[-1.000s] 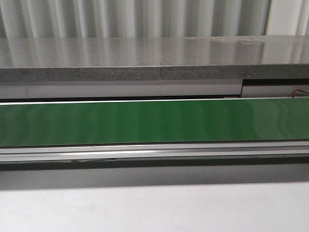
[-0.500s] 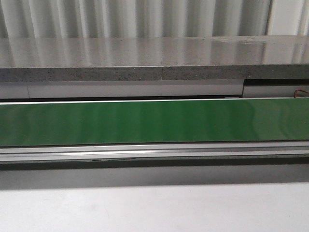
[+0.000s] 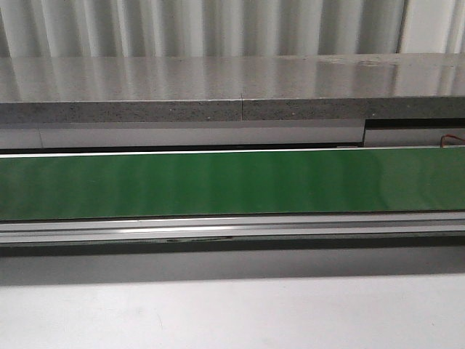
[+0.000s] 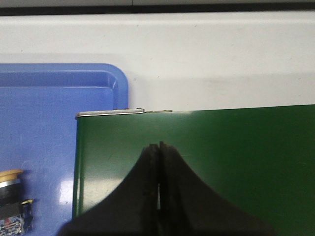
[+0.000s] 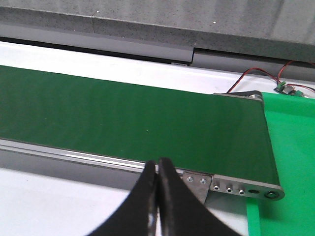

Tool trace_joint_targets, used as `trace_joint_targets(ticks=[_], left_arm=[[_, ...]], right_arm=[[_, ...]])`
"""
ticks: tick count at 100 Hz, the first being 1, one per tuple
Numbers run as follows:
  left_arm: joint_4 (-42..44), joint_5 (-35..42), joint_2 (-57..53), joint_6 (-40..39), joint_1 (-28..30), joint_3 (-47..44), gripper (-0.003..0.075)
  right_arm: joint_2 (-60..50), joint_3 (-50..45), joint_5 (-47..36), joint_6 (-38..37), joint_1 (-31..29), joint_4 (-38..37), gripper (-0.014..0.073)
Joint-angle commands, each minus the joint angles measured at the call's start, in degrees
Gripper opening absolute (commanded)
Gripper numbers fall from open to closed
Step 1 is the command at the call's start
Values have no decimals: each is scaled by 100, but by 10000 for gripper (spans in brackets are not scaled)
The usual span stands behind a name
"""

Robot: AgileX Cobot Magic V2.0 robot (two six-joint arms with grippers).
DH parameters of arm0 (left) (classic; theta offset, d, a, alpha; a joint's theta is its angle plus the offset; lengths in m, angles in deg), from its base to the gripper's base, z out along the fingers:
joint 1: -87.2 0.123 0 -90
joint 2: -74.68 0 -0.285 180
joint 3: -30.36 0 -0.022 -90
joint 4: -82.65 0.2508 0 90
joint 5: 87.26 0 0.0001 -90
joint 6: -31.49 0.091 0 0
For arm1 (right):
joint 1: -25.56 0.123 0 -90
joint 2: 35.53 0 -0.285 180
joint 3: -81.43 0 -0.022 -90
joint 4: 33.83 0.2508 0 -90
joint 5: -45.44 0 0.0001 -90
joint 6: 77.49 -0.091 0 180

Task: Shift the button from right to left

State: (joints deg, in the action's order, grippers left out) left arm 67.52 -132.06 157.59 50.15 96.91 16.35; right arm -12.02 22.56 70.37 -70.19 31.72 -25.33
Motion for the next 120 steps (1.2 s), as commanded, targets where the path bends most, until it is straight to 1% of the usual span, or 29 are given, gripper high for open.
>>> trace_joint_targets(ticks=[1, 18, 43, 71, 84, 94, 101, 120], left_arm=[[-249, 685, -628, -62, -175, -242, -21], [-249, 1205, -1483, -62, -448, -986, -21], [-228, 1961, -2808, -30, -545, -2119, -21], [-195, 2223, -4056, 124, -545, -3099, -21], [-195, 2407, -4559, 124, -545, -3447, -21], [-195, 2408, -4925, 124, -545, -3596, -20], [-195, 2345, -5073, 124, -545, -3699, -21], [-224, 2582, -5357, 124, -545, -4005, -21]], right_arm=[[47, 165, -463, 72, 10, 24, -67], [47, 165, -463, 72, 10, 24, -67], [47, 165, -463, 72, 10, 24, -67], [47, 165, -463, 72, 10, 24, -67], [47, 165, -463, 72, 10, 24, -67], [47, 165, -463, 72, 10, 24, -67], [47, 165, -463, 72, 10, 24, -67], [47, 165, -463, 72, 10, 24, -67]])
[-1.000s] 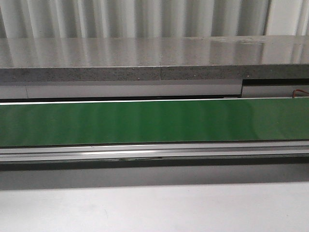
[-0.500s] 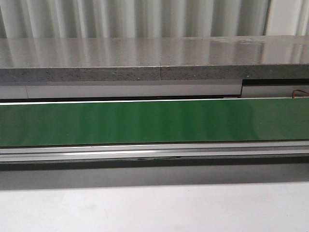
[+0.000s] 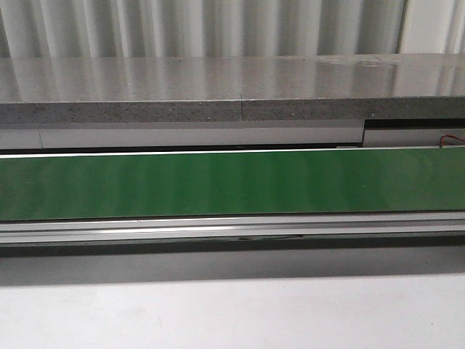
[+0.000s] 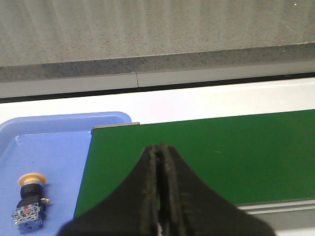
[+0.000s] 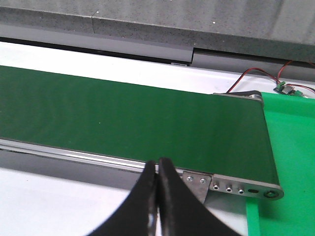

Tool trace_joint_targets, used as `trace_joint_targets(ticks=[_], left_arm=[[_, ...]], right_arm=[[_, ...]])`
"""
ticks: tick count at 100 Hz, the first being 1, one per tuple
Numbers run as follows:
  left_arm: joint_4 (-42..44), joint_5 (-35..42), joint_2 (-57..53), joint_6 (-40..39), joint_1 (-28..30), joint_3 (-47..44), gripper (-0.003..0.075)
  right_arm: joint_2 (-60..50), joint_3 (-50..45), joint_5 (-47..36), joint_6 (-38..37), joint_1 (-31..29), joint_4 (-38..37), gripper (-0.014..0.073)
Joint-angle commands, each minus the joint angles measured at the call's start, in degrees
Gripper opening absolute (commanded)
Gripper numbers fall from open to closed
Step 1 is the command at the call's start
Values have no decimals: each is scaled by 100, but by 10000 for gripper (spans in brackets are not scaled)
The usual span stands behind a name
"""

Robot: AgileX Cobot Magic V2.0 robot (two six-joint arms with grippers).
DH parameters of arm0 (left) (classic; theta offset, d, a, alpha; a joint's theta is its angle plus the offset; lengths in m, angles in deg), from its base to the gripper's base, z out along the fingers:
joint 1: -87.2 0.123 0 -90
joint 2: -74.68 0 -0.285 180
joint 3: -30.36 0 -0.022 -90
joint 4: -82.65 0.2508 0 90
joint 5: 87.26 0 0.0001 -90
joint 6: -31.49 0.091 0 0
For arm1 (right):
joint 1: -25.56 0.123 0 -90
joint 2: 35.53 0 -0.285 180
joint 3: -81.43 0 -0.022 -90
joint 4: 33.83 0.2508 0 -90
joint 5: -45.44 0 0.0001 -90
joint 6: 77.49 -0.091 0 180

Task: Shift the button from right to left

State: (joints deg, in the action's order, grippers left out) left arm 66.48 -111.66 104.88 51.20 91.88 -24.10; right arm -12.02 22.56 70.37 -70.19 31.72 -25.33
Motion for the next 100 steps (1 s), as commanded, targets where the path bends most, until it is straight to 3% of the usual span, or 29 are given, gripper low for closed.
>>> trace_joint_targets(ticks=[1, 46, 54, 70, 82, 100], left_arm=[[-120, 544, -98, 18, -42, 28, -21], [-131, 1272, -997, 18, -42, -659, -21], [-26, 1302, -1061, -329, -42, -840, -21], [1155, 1612, -1563, -1428, -42, -1281, -21], [1574, 2204, -2046, -1741, -30, -1771, -21], [1584, 2359, -2440, -1788, -30, -2421, -21]], right_arm=[[47, 165, -463, 72, 10, 24, -67], [47, 165, -463, 72, 10, 24, -67], [47, 165, -463, 72, 10, 24, -67], [47, 165, -463, 72, 10, 24, -67], [47, 165, -463, 72, 10, 24, -67], [47, 165, -463, 72, 10, 24, -67]])
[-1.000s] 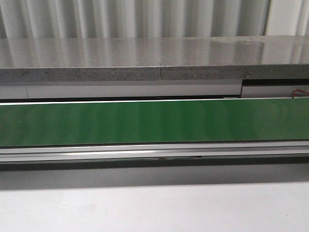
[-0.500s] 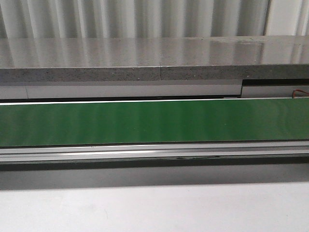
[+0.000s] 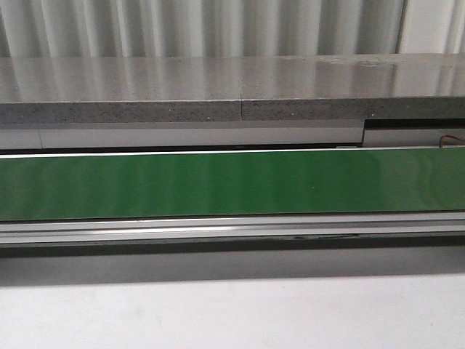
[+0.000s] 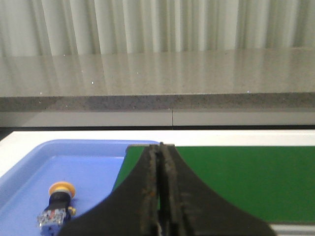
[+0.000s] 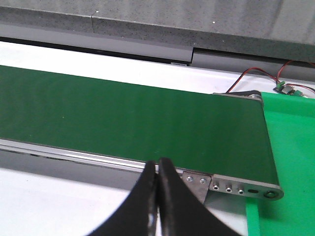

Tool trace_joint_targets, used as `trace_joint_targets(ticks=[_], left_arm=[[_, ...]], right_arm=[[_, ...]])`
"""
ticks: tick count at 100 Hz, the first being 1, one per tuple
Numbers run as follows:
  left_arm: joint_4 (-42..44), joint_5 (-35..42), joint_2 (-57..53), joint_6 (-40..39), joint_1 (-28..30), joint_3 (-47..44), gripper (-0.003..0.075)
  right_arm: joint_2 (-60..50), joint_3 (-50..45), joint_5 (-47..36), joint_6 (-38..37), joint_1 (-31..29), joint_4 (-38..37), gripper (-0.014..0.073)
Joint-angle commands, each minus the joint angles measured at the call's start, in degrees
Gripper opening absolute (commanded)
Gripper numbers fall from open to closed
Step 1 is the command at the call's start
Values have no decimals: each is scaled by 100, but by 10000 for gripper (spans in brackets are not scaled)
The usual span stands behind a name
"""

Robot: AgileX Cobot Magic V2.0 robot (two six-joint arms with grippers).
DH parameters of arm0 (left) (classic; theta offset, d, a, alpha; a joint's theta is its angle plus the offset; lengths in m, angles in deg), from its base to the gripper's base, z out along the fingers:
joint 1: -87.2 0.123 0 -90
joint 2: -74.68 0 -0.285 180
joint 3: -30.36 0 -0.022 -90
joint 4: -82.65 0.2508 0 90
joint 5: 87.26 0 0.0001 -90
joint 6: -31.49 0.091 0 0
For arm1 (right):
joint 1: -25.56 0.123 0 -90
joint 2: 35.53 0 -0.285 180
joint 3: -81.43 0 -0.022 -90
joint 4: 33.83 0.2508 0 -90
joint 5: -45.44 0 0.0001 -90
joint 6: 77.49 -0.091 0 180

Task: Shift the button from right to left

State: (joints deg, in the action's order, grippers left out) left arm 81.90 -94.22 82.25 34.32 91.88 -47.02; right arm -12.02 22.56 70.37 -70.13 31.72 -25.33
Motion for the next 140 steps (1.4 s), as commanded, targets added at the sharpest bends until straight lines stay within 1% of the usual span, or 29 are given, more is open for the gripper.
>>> trace_joint_targets(ticks=[1, 4, 8, 15, 106, 123, 130, 140], left_arm=[[41, 615, -177, -99, -30, -170, -21], [41, 625, -177, -99, -30, -234, -21], [41, 337, -177, -99, -30, -220, -20], [14, 274, -177, -99, -30, -220, -21], [14, 274, -177, -99, -30, -220, -20], [14, 274, -177, -99, -30, -220, -20], [14, 274, -177, -99, -30, -220, -20], [14, 274, -177, -99, -30, -220, -20]], right_arm=[[47, 165, -463, 65, 10, 24, -67], [47, 165, -469, 65, 10, 24, -67], [52, 165, -469, 65, 10, 24, -67], [53, 165, -467, 65, 10, 24, -67], [53, 165, -479, 65, 10, 24, -67], [14, 128, -889, 65, -63, -31, -67], [-50, -49, -1357, 65, -220, -45, -67], [-122, -443, -2252, 60, -459, -101, -67]])
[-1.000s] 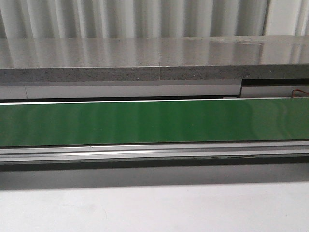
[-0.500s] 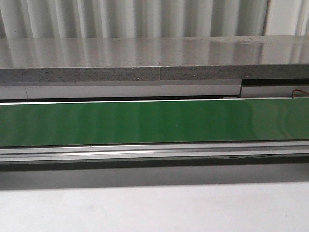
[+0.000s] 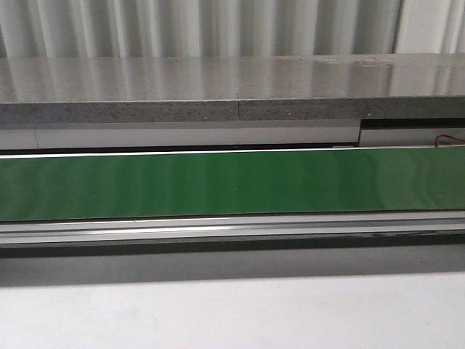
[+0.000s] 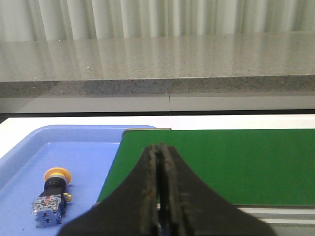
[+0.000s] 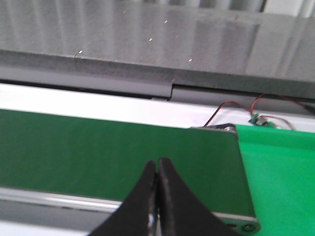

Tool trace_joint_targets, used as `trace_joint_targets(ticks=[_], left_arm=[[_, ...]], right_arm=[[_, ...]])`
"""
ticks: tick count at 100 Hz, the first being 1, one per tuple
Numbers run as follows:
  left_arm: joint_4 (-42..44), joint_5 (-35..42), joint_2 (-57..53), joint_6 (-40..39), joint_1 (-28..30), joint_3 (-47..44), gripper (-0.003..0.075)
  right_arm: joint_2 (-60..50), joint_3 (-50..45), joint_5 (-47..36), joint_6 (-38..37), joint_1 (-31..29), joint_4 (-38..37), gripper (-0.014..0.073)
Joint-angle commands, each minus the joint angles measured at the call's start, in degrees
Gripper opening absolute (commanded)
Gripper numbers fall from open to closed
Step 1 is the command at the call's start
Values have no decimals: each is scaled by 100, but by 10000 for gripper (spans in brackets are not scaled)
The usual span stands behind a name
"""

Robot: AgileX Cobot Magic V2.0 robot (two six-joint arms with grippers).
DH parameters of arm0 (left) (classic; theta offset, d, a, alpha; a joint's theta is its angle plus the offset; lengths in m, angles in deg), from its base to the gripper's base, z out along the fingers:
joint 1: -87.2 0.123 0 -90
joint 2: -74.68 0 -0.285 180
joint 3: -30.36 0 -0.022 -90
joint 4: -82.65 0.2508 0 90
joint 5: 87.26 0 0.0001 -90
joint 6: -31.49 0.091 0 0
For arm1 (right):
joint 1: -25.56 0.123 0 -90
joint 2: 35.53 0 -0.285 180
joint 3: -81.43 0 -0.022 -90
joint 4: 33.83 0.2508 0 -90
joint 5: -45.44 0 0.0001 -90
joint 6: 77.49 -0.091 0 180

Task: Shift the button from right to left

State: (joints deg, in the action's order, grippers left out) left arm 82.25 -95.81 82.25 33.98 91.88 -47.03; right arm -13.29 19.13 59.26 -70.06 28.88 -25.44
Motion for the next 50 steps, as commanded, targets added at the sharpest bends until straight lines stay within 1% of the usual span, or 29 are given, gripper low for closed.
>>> trace_joint_targets(ticks=[1, 9, 22, 36, 42, 50], left_arm=[[-21, 433, -177, -65, -30, -219, -20], [-21, 433, -177, -65, -30, -219, -21], [-21, 433, -177, -65, -30, -219, -20], [-21, 433, -177, -65, -30, -219, -20], [-21, 424, -177, -65, -30, -219, -20], [-21, 424, -177, -65, -30, -219, -20]], right_arm=[[5, -161, -1198, 54, -189, -100, -67], [-21, -482, -1718, 44, -335, -280, -67], [-509, -988, -1905, -345, -465, -537, -67], [-1175, -1548, -1906, -597, -585, -654, -67], [-1449, -1529, -1433, -597, -606, -761, -67], [-1617, -1529, -1302, -597, -613, -839, -67]])
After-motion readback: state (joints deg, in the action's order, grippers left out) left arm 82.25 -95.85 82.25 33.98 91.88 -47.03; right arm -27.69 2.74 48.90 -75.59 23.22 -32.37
